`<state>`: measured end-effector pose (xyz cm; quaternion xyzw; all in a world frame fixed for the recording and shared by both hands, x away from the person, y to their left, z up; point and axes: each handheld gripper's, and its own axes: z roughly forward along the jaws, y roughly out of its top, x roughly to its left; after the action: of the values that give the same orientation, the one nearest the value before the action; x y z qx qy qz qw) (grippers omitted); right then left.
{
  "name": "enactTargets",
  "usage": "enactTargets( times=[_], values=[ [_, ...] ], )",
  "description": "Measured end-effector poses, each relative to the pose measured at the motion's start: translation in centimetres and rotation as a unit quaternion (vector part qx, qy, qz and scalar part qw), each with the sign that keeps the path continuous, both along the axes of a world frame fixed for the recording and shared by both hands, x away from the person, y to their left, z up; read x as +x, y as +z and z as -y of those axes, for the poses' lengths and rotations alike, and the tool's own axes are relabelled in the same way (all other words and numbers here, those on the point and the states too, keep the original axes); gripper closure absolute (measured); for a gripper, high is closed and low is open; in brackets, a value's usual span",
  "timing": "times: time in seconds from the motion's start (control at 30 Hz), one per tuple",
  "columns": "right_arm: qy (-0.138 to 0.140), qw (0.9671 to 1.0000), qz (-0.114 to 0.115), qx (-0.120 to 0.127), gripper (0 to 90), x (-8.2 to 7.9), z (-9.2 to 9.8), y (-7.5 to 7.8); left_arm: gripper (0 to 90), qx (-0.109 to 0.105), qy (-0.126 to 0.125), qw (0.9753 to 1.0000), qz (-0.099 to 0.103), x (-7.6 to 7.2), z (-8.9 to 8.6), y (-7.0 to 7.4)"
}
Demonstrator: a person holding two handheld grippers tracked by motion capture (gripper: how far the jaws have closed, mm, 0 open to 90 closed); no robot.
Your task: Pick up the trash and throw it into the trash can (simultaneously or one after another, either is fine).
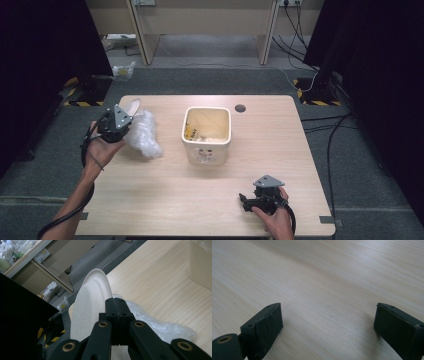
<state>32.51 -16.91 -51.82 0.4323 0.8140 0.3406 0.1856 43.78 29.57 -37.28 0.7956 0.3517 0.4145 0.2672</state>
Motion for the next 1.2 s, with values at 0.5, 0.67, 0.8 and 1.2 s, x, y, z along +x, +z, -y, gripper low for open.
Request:
enactTargets(
  times=[0.5, 0.67, 0.8, 1.2],
  values=[
    [0.0, 1.0, 0.001, 0.0, 8.7, 0.0, 0.0, 0.0, 89.9, 0.008, -0.045, 0.9989, 0.011, -0.2, 3.9, 2.4],
    [0.0, 1.0, 0.001, 0.0, 8.7, 0.0, 0.0, 0.0, 89.9, 0.01, -0.066, 0.9976, 0.018, -0.4, 5.7, 3.3],
    [0.0, 1.0, 0.0, 0.001, 8.7, 0.0, 0.0, 0.0, 89.9, 0.009, -0.085, 0.9961, 0.021, -0.7, 7.2, 4.0],
    [0.0, 1.0, 0.001, 0.001, 8.7, 0.0, 0.0, 0.0, 89.8, 0.018, -0.125, 0.9914, 0.032, -1.5, 10.9, 5.6]
  ],
)
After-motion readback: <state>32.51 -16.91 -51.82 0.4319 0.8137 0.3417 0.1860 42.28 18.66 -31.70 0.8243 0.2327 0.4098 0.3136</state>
